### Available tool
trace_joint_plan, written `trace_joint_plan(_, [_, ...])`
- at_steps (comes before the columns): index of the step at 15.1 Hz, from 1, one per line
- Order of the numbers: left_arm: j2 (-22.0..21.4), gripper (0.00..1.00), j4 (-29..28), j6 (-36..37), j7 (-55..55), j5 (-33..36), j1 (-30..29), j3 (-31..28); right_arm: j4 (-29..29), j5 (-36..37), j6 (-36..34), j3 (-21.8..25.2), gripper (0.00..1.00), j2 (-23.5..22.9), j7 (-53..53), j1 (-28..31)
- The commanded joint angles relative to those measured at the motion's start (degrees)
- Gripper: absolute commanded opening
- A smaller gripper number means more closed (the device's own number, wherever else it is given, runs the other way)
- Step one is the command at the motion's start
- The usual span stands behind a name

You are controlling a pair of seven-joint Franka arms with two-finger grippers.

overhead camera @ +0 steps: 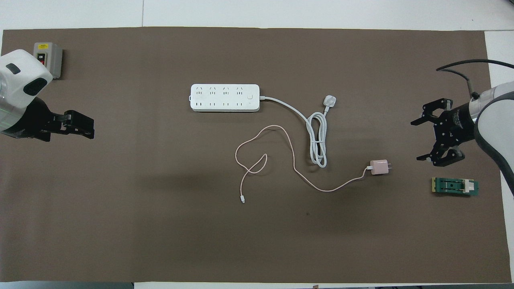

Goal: Plug charger into power strip
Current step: 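Reach the right gripper down toward the pink charger block, then grasp the pink charger with the right gripper while the left gripper advances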

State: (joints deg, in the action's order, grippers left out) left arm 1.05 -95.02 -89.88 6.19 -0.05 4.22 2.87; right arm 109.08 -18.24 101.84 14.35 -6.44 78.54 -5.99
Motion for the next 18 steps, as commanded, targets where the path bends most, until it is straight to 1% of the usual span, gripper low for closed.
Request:
trace_joint_plan(1, [1.4,1.0,3.34,2.25,-0.56,0.22,0.09,-0.32,5.96,-3.28,4.49,-0.38,1.0,1.87,-2.16,0.28])
trace_joint_plan(2, [2.8,1.0,6.05,2.52,-0.39,0.14,-0.09,-0.41,8.15,-4.6,5.81,-0.38,1.0,2.74,-2.25,0.36])
trace_joint_plan(3, [3.25,1.0,7.55,3.65,-0.48,0.13,-0.26,-0.59,10.35,-5.31,7.57,-0.38,1.0,3.71,-2.69,0.45])
trace_joint_plan(5, [3.34,1.0,8.18,4.89,0.31,-1.35,-1.58,-0.68,13.87,-6.8,11.7,-0.38,1.0,4.6,-2.95,0.19])
trace_joint_plan(7, [3.17,1.0,8.18,4.98,0.48,-3.89,-2.89,-0.68,14.32,-8.56,12.85,-0.38,1.0,3.99,-3.21,0.45])
trace_joint_plan(9, [3.34,1.0,8.18,4.89,4.07,-11.07,-5.17,-0.68,15.46,-9.27,13.91,-0.38,1.0,4.25,-4.62,0.19])
trace_joint_plan(11, [3.6,1.0,8.18,4.98,6.28,-18.9,-6.5,-0.68,17.91,-10.93,16.18,-0.46,1.0,4.86,-6.19,-0.42])
trace_joint_plan(13, [4.39,1.0,8.18,4.98,5.41,-20.78,-5.98,-0.59,19.15,-11.29,17.69,-0.46,1.0,4.86,-7.96,-0.52])
trace_joint_plan(14, [5.7,1.0,8.18,5.16,5.32,-22.0,-5.8,-0.07,19.16,-11.29,17.61,-0.38,1.0,4.86,-8.05,-0.52])
trace_joint_plan(16, [6.59,1.0,8.01,5.6,5.41,-32.77,-5.63,-0.24,19.51,-11.29,18.13,-0.46,1.0,4.86,-8.31,-0.51])
trace_joint_plan(18, [8.6,1.0,7.57,4.29,5.15,-40.53,-5.28,0.03,20.47,-12.95,19.18,-0.55,1.0,4.77,-9.28,-0.69])
